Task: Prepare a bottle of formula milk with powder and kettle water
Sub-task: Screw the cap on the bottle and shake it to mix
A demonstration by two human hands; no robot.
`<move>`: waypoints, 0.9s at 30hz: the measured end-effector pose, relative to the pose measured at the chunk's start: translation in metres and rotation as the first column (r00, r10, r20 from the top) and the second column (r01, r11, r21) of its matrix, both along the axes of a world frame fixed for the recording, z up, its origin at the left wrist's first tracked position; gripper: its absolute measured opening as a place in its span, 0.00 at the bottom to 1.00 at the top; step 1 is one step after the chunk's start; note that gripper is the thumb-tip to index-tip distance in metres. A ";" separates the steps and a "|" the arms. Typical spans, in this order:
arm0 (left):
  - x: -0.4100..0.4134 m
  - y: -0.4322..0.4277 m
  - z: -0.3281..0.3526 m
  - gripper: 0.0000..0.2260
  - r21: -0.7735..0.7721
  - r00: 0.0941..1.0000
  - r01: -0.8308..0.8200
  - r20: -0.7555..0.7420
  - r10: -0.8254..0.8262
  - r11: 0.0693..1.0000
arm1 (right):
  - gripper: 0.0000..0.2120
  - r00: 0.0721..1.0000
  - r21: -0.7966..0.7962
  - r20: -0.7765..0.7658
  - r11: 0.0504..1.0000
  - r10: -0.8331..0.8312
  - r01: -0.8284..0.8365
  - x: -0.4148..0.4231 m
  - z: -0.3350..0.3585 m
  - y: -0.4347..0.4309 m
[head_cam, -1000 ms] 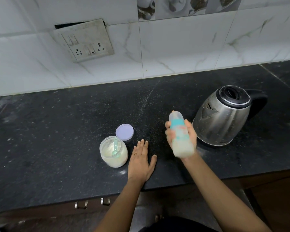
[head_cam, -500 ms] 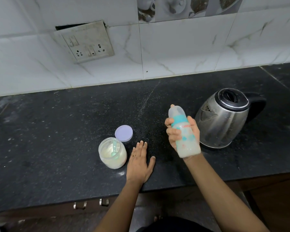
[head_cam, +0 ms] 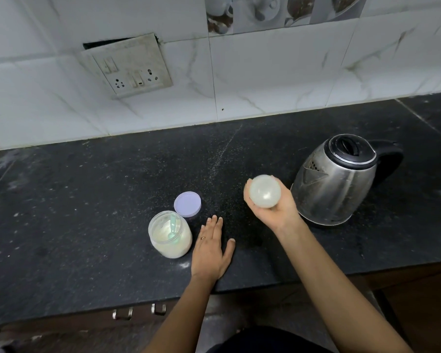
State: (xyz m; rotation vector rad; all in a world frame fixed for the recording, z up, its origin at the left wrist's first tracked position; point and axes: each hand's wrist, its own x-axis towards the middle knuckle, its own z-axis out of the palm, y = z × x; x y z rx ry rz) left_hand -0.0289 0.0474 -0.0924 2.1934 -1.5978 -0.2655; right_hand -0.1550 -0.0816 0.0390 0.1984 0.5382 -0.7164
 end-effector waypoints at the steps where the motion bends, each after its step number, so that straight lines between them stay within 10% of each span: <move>1: 0.000 0.000 0.000 0.32 0.001 1.000 0.000 0.001 0.000 1.000 | 0.20 0.996 0.021 0.069 0.998 0.058 -0.059 0.000 0.000 0.002; 14: -0.001 0.000 0.001 0.31 -0.009 1.000 -0.009 0.004 0.009 1.000 | 0.21 0.998 0.042 0.061 0.999 -0.025 0.022 0.002 0.007 -0.003; 18: -0.001 0.000 0.000 0.32 -0.012 1.000 -0.011 0.000 0.011 1.000 | 0.24 0.991 -0.285 -0.067 0.950 0.113 -0.127 -0.004 0.005 -0.003; 24: -0.001 0.000 -0.001 0.32 -0.006 1.000 -0.021 0.003 0.021 1.000 | 0.47 0.979 -0.321 0.189 0.947 0.075 -0.010 -0.005 -0.008 0.001; 27: -0.001 -0.001 -0.002 0.31 -0.003 1.000 -0.017 0.005 0.017 1.000 | 0.40 0.862 -0.262 0.450 0.957 0.234 -0.123 -0.009 -0.019 -0.002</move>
